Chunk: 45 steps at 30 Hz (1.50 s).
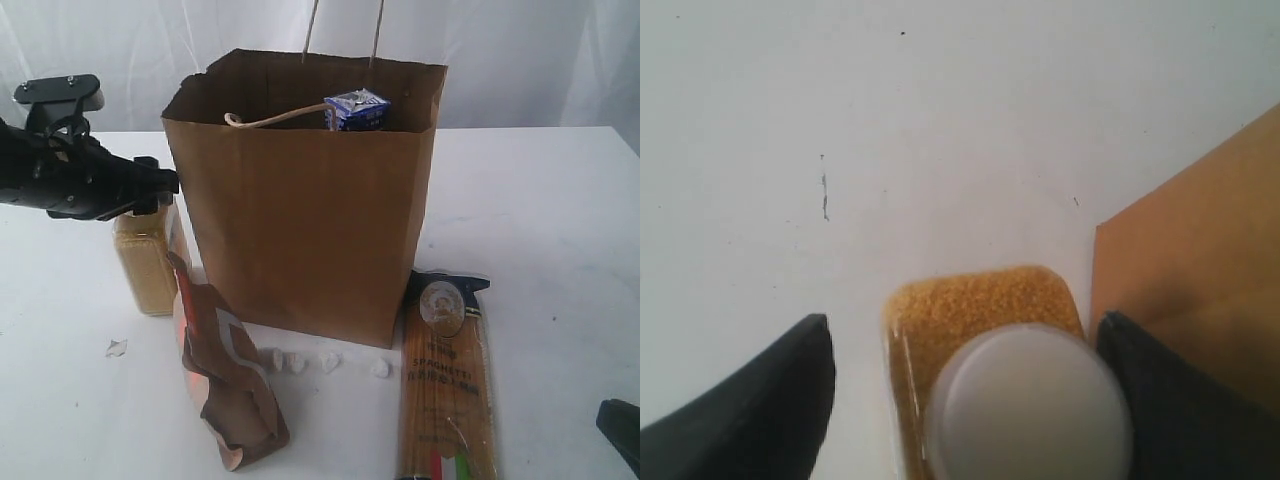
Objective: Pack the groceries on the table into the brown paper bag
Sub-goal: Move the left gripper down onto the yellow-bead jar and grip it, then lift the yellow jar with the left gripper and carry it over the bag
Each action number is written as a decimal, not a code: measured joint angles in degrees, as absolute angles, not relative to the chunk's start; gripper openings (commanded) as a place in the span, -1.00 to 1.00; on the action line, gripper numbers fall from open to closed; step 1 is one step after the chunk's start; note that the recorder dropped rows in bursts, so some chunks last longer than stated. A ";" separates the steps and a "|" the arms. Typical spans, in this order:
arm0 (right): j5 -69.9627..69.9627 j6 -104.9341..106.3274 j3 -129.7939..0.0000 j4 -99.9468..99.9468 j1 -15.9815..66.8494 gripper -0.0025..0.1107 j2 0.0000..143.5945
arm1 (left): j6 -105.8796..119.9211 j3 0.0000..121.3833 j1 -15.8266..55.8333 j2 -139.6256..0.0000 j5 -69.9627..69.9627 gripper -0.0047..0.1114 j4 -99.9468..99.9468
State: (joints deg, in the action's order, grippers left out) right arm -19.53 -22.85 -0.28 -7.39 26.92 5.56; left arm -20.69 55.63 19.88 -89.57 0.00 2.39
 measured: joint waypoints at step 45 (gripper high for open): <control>-19.53 -22.85 -0.28 -7.39 26.92 -0.96 5.56 | -12.91 67.21 18.60 -74.03 20.10 -0.92 7.67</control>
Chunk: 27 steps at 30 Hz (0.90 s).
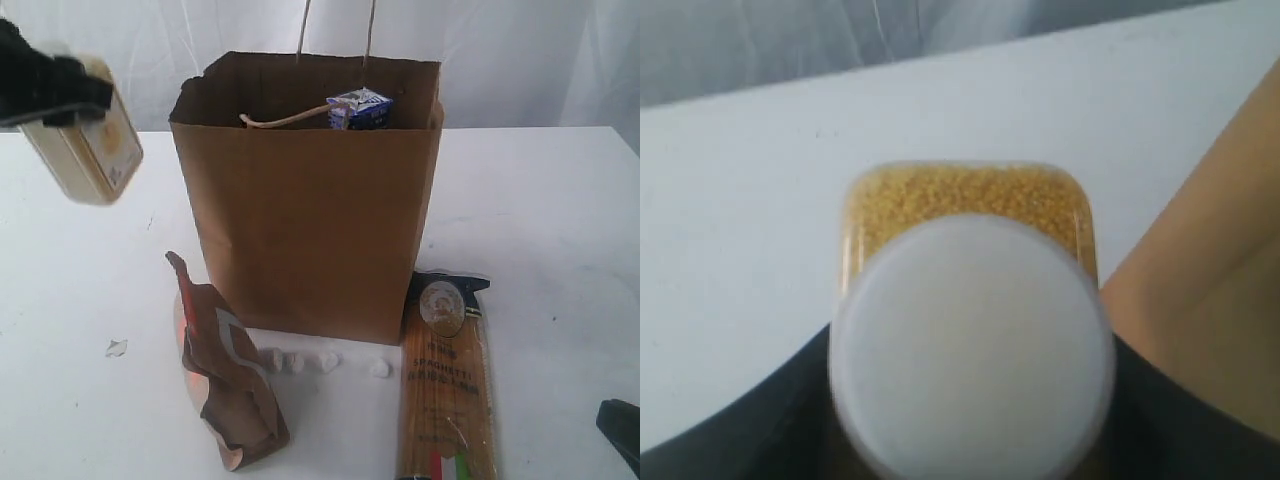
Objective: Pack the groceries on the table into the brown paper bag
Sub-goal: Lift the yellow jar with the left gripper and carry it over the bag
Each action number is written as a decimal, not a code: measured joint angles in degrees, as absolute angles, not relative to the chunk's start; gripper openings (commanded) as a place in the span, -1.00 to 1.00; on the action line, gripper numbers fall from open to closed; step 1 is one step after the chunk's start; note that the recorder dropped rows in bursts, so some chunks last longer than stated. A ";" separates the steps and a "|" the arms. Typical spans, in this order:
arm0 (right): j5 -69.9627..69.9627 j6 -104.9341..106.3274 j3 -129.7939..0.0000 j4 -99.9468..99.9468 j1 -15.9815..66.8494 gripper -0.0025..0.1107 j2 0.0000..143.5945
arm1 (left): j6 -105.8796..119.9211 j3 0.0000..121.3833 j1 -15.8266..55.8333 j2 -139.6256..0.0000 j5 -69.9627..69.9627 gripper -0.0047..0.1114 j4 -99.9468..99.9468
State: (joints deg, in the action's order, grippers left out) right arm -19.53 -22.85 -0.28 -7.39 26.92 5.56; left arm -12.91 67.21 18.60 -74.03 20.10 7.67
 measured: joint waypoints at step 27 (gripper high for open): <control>-19.53 -22.85 -0.28 -7.39 26.92 -0.96 5.56 | 38.47 91.46 28.46 -79.11 34.87 -0.92 -38.66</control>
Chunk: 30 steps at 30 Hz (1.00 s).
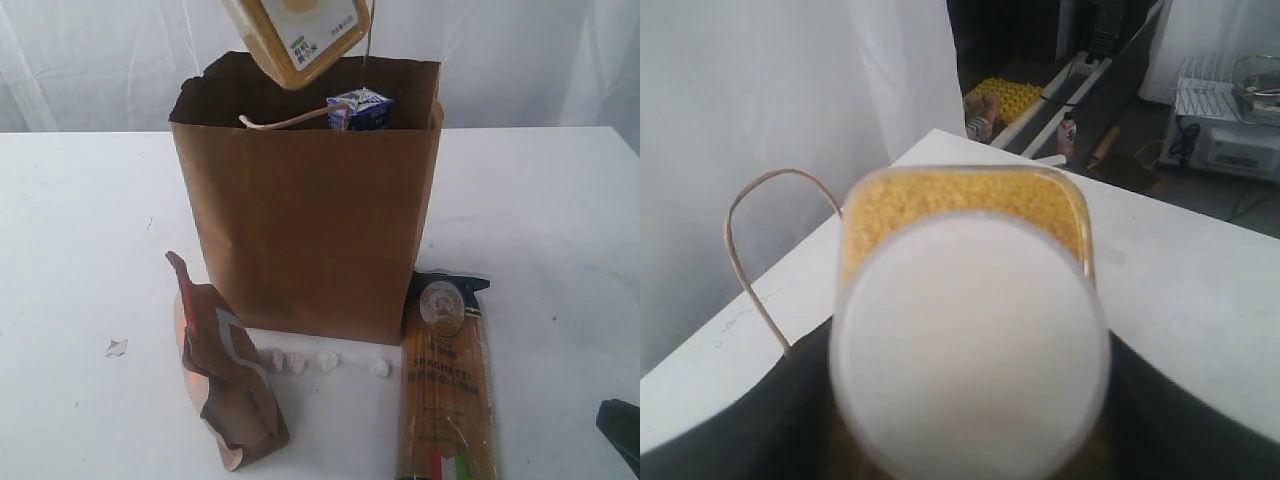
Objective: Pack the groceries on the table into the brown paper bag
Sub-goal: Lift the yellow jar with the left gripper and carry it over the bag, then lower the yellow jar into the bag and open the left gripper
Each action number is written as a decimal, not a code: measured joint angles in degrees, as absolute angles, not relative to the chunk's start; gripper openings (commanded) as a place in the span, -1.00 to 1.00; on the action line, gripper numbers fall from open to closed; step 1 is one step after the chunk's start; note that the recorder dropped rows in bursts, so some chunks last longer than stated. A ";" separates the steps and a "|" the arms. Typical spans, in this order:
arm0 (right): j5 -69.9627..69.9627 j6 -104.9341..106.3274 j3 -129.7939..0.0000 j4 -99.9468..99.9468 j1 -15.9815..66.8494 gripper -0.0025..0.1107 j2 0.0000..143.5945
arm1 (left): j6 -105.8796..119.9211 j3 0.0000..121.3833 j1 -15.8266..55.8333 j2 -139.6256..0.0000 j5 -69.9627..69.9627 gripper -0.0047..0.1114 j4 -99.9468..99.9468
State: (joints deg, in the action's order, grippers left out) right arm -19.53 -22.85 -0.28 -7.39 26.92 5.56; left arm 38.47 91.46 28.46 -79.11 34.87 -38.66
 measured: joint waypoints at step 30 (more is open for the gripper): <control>-19.53 -22.85 -0.28 -7.39 26.92 -0.96 5.56 | 37.56 91.73 28.48 -88.57 34.23 -0.92 -26.50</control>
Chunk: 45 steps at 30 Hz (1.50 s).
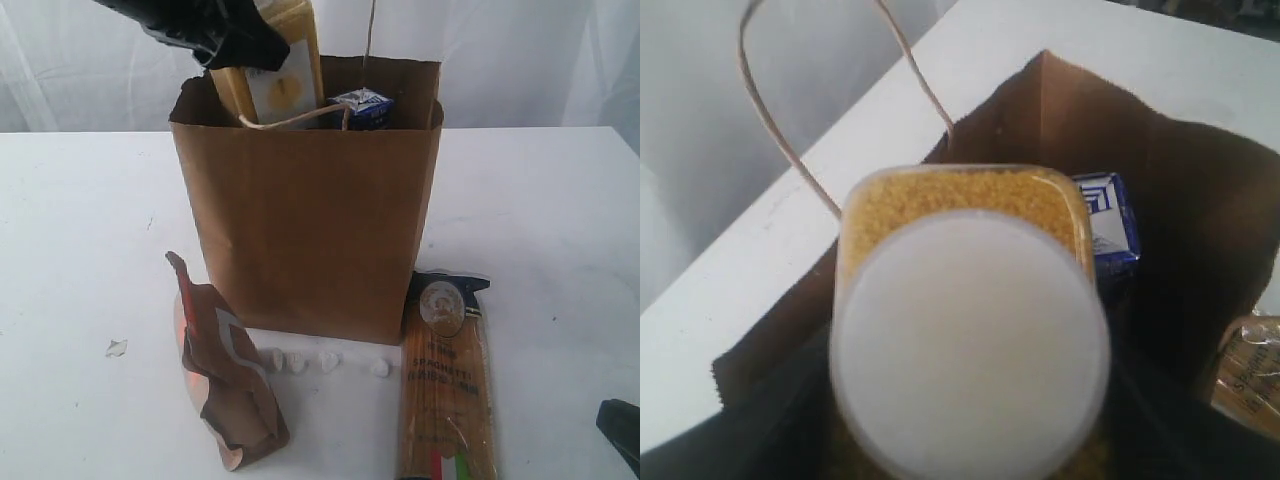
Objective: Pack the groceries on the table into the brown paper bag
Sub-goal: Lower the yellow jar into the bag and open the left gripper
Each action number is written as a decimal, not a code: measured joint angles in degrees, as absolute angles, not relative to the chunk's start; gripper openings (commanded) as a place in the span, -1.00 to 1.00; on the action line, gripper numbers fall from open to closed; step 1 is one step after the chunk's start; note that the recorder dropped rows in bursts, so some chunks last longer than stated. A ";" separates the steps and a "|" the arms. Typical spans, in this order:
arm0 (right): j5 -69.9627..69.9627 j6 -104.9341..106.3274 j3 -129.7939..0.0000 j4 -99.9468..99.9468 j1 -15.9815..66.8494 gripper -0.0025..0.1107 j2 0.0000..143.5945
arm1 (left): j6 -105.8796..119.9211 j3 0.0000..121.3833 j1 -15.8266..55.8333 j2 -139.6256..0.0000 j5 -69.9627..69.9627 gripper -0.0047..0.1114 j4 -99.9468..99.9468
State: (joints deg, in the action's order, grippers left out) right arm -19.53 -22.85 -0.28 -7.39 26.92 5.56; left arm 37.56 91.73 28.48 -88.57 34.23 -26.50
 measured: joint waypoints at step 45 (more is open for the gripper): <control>-19.53 -22.85 -0.28 -7.39 26.92 -0.96 5.34 | 34.74 92.48 28.48 -92.20 35.61 0.23 -27.18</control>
